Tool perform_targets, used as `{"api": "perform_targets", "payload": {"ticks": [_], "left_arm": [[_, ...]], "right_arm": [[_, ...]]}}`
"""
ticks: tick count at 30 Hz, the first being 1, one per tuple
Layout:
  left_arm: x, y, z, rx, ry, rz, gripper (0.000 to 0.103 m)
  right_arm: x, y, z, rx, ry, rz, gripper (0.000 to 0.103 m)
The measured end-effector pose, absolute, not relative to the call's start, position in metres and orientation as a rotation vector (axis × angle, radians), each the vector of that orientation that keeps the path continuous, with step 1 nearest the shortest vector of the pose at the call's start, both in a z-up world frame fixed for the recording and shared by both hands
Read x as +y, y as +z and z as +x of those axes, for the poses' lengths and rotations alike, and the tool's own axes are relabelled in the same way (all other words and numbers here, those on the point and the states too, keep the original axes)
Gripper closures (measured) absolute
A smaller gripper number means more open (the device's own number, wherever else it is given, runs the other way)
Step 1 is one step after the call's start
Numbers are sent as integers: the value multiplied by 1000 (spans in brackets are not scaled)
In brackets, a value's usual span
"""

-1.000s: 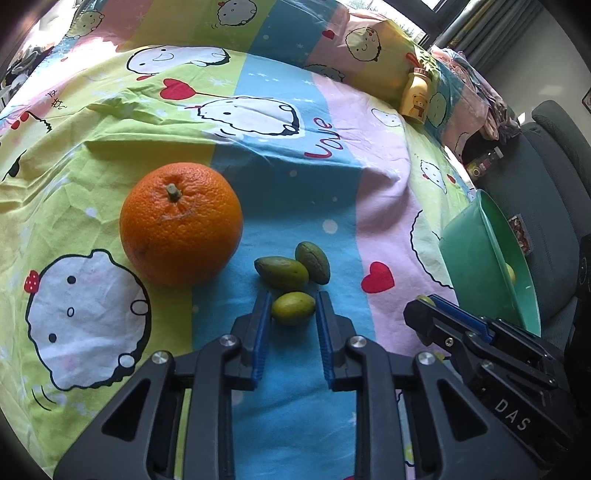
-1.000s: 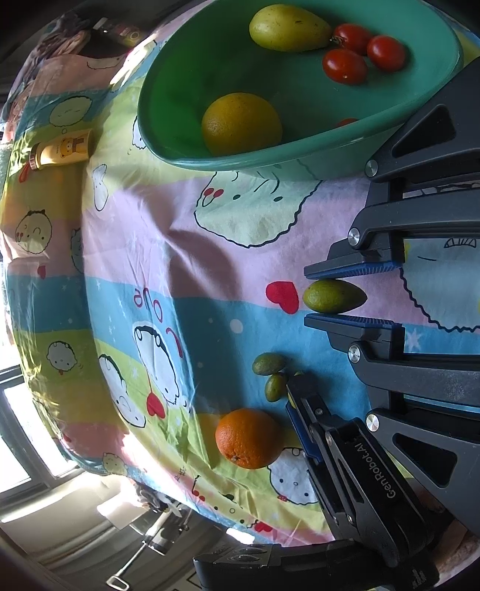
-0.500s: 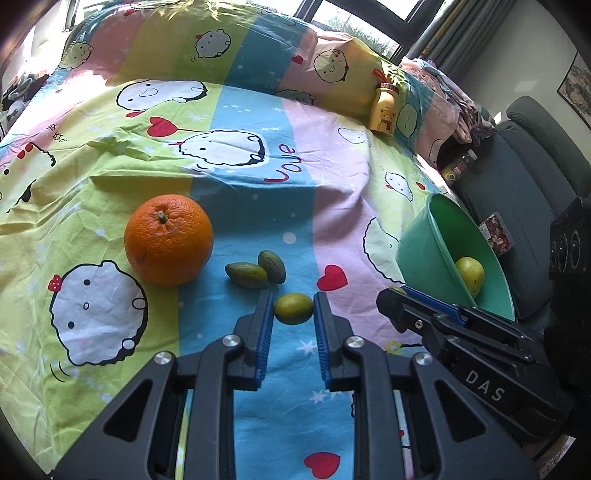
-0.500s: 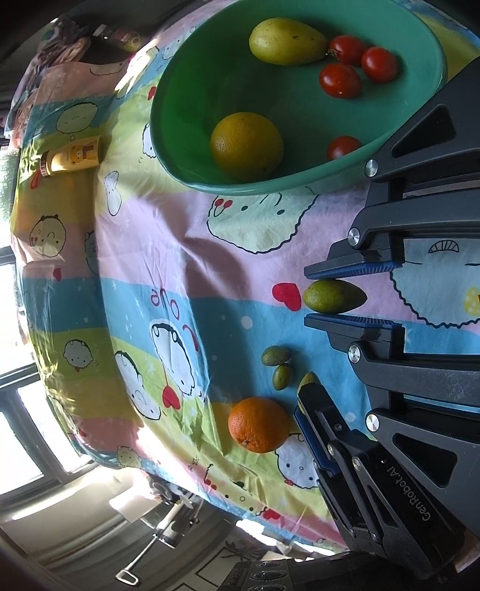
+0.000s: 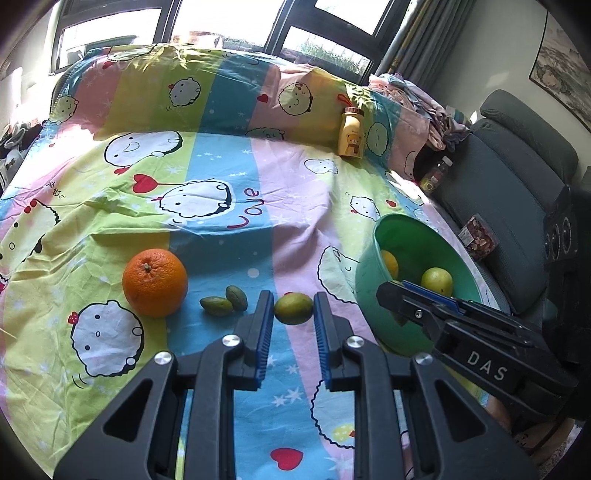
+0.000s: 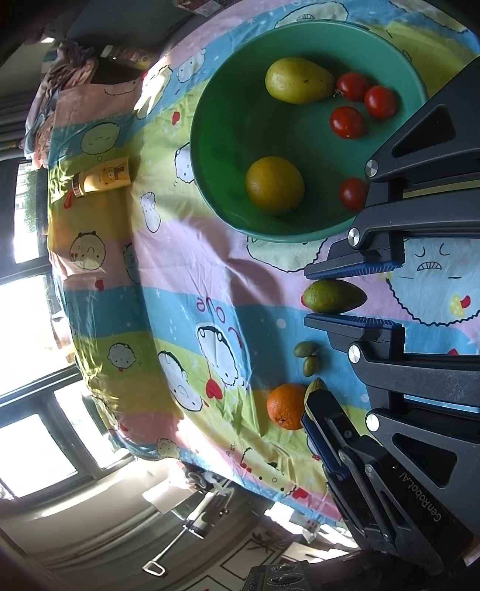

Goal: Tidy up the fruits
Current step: 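Carry both green fruits into the basin and open both tools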

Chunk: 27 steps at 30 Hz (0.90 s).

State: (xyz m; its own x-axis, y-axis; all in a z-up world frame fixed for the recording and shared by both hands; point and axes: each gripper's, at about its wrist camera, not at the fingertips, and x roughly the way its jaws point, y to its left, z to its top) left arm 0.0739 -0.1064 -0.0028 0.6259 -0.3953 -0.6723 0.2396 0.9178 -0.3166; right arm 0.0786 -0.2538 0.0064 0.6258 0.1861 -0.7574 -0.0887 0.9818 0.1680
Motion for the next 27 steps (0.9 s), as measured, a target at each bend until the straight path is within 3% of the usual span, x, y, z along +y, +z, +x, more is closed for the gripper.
{"api": "perform_targets", "payload": {"ticks": [27], "left_arm": [[-173,35,81,764,-535,-124,82]], "right_arm": [[-319,56,57,718,49,229,83]]}}
